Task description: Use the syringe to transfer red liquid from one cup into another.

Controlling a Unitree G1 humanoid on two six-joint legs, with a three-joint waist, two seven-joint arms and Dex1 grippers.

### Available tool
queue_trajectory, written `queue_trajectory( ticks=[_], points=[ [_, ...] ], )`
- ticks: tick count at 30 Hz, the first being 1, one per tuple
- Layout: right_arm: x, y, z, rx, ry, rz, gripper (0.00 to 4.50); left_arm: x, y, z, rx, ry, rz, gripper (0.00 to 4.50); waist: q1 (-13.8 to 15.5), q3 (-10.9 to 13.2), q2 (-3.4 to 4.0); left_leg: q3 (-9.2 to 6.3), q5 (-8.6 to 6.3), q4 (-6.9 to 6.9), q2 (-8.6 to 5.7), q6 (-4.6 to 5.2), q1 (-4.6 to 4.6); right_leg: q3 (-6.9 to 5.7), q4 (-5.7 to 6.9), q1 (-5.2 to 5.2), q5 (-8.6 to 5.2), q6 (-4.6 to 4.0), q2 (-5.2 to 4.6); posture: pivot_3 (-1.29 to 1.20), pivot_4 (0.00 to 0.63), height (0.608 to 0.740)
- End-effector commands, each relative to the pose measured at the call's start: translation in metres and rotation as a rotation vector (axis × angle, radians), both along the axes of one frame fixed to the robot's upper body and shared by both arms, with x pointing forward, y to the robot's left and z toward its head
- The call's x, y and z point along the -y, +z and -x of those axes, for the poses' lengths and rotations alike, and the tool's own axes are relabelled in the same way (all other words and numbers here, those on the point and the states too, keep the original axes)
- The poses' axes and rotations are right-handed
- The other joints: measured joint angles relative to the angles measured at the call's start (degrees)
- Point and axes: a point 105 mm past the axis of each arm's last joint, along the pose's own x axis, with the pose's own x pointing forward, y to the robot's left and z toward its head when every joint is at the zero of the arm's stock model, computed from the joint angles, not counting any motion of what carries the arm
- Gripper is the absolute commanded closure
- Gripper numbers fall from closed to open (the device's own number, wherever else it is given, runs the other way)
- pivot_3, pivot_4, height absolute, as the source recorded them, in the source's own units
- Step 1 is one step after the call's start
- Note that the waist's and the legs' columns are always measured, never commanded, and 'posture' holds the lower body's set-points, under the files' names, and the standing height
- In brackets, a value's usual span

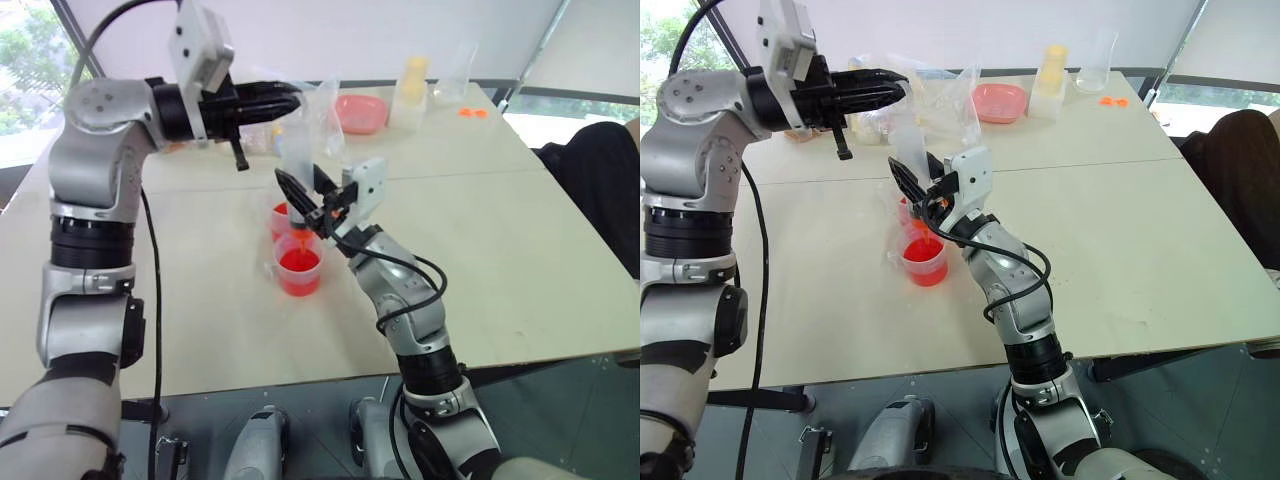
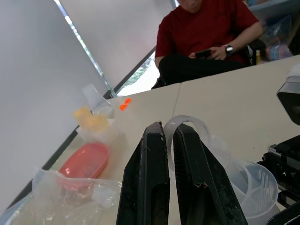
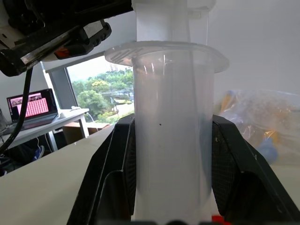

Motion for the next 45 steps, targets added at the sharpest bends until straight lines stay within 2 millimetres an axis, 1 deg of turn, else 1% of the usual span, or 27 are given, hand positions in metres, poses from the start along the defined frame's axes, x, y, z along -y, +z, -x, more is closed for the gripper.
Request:
queue_trajectory(
  ticks=[1, 9, 14, 18, 20, 21, 23, 26, 27, 28, 31, 33, 36, 37, 38, 39, 41, 42, 45],
  points=[
    [0.0, 0.051, 0.027, 0.173, 0.048, -0.103, 3.03, 0.022, -0.02, 0.013, -0.071, -0.138, -0.053, 4.45, 0.1, 0.0, 0.0, 0.0, 0.0, 0.01, 0.0, 0.0, 0.0, 0.0, 0.0, 0.0, 0.0, 0.0, 0.0, 0.0, 0.15, 0.74],
    [0.005, 0.056, 0.033, 0.179, 0.043, -0.099, 3.03, 0.028, -0.038, 0.02, -0.142, -0.182, -0.069, 4.45, -0.1, 0.0, 0.0, 0.0, 0.0, 0.01, 0.0, 0.0, 0.01, 0.0, 0.01, 0.0, 0.0, 0.0, 0.0, 0.0, 0.15, 0.74],
    [0.006, 0.059, 0.033, 0.181, 0.038, -0.105, 3.03, 0.028, -0.052, 0.019, -0.163, -0.171, -0.103, 4.45, 0.0, 0.0, 0.0, 0.01, 0.0, 0.0, 0.01, 0.0, 0.01, 0.0, 0.0, 0.0, 0.0, 0.0, 0.01, 0.0, 0.15, 0.74],
    [0.007, 0.059, 0.034, 0.182, 0.038, -0.104, 3.03, 0.025, -0.05, 0.018, -0.169, -0.161, -0.08, 4.45, 0.0, 0.0, 0.0, 0.01, 0.0, 0.01, 0.01, 0.0, 0.0, 0.0, 0.0, 0.0, 0.0, 0.0, 0.01, 0.0, 0.15, 0.74],
    [0.008, 0.06, 0.034, 0.186, 0.035, -0.103, 3.03, 0.015, -0.033, 0.018, -0.184, -0.155, -0.014, 3.71, 0.1, 0.0, 0.0, 0.01, 0.0, 0.01, 0.01, 0.0, 0.0, 0.0, 0.0, 0.01, 0.0, 0.0, 0.01, 0.0, 0.15, 0.74],
    [0.008, 0.061, 0.034, 0.188, 0.034, -0.103, 3.03, 0.011, -0.028, 0.018, -0.19, -0.155, 0.01, 3.51, 0.1, 0.0, 0.0, 0.01, 0.0, 0.02, 0.01, 0.0, 0.0, 0.0, 0.0, 0.01, 0.0, 0.0, 0.01, 0.0, 0.15, 0.74],
    [0.008, 0.062, 0.034, 0.192, 0.032, -0.103, 3.03, 0.0, -0.018, 0.015, -0.187, -0.126, 0.046, 2.59, 0.0, 0.0, 0.0, 0.0, 0.0, 0.02, 0.01, 0.0, 0.0, 0.0, 0.0, 0.01, 0.0, 0.0, 0.01, 0.0, 0.15, 0.74],
    [0.009, 0.063, 0.034, 0.196, 0.031, -0.102, 3.03, -0.014, -0.012, 0.012, -0.186, -0.08, 0.069, 1.14, -0.1, 0.0, 0.0, 0.0, 0.0, 0.0, 0.01, 0.0, 0.01, 0.0, 0.01, 0.0, 0.0, 0.0, 0.01, 0.0, 0.15, 0.74],
    [0.009, 0.064, 0.035, 0.199, 0.03, -0.101, 3.03, -0.021, -0.01, 0.01, -0.185, -0.053, 0.081, 0.57, -0.2, 0.0, 0.02, 0.0, 0.0, -0.01, 0.01, 0.0, 0.02, 0.0, 0.01, 0.0, 0.0, 0.0, 0.02, 0.0, 0.15, 0.74],
    [0.01, 0.064, 0.035, 0.201, 0.03, -0.1, 3.03, -0.027, -0.009, 0.009, -0.189, -0.036, 0.093, 0.19, -0.2, 0.0, 0.02, 0.0, 0.0, -0.01, 0.01, 0.0, 0.03, 0.01, 0.01, -0.01, 0.0, 0.0, 0.02, 0.0, 0.15, 0.74],
    [0.013, 0.068, 0.035, 0.208, 0.028, -0.099, 3.03, -0.041, -0.003, 0.009, -0.196, 0.007, 0.15, 0.19, -0.1, 0.0, 0.0, 0.0, 0.0, -0.01, 0.04, 0.0, 0.02, 0.01, 0.01, -0.02, 0.0, 0.0, 0.04, 0.0, 0.15, 0.74],
    [0.022, 0.075, 0.03, 0.191, 0.013, -0.121, 3.03, -0.05, 0.0, 0.009, -0.213, 0.035, 0.205, 0.19, -0.1, 0.0, 0.0, 0.0, 0.0, -0.01, 0.04, 0.0, 0.02, 0.01, 0.01, -0.02, 0.0, 0.0, 0.04, 0.0, 0.15, 0.74],
    [0.049, 0.092, 0.013, 0.102, 0.002, -0.161, 3.03, -0.058, -0.011, 0.018, -0.289, 0.044, 0.294, 0.19, 0.0, 0.0, 0.0, 0.0, 0.0, 0.02, 0.04, 0.0, 0.02, 0.02, 0.03, 0.0, 0.0, 0.0, 0.0, 0.0, 0.15, 0.74],
    [0.062, 0.097, 0.001, 0.019, -0.009, -0.176, 3.03, -0.057, -0.025, 0.023, -0.316, 0.054, 0.264, 0.19, 0.1, 0.0, -0.01, -0.01, 0.0, 0.03, 0.07, 0.0, 0.02, 0.02, 0.03, 0.01, 0.0, 0.0, -0.01, 0.0, 0.15, 0.74],
    [0.071, 0.099, -0.007, -0.038, -0.012, -0.185, 3.03, -0.056, -0.035, 0.028, -0.333, 0.061, 0.237, 0.19, 0.1, 0.0, -0.01, -0.05, 0.0, 0.04, 0.09, 0.0, 0.01, -0.02, 0.03, 0.03, 0.0, 0.0, -0.04, 0.0, 0.15, 0.74],
    [0.086, 0.098, -0.021, -0.144, -0.034, -0.176, 3.03, -0.055, -0.048, 0.034, -0.353, 0.075, 0.195, 0.19, 0.2, 0.0, -0.01, -0.04, 0.0, 0.02, 0.08, 0.0, 0.02, -0.01, 0.02, 0.04, 0.0, -0.01, -0.08, 0.0, 0.15, 0.74],
    [0.116, 0.083, -0.048, -0.384, -0.088, -0.102, 3.03, -0.054, -0.066, 0.049, -0.378, 0.097, 0.123, 0.19, 0.2, 0.0, -0.01, -0.01, 0.0, 0.0, 0.14, 0.0, 0.01, 0.0, 0.0, 0.05, 0.01, -0.01, -0.16, 0.0, 0.15, 0.74],
    [0.129, 0.074, -0.056, -0.478, -0.115, -0.063, 3.03, -0.054, -0.071, 0.054, -0.379, 0.107, 0.102, 0.19, 0.4, 0.0, -0.01, 0.01, 0.0, -0.01, 0.12, 0.0, 0.01, 0.01, -0.03, 0.06, 0.01, -0.02, -0.2, 0.0, 0.15, 0.74],
    [0.164, 0.033, -0.074, -0.7, -0.23, 0.076, 3.03, -0.05, -0.075, 0.063, -0.359, 0.129, 0.082, 0.19, 1.4, 0.0, -0.01, 0.03, 0.0, -0.09, 0.05, 0.01, 0.0, -0.06, -0.18, 0.08, -0.12, -0.24, -0.23, 0.0, 0.15, 0.74]
  ],
)
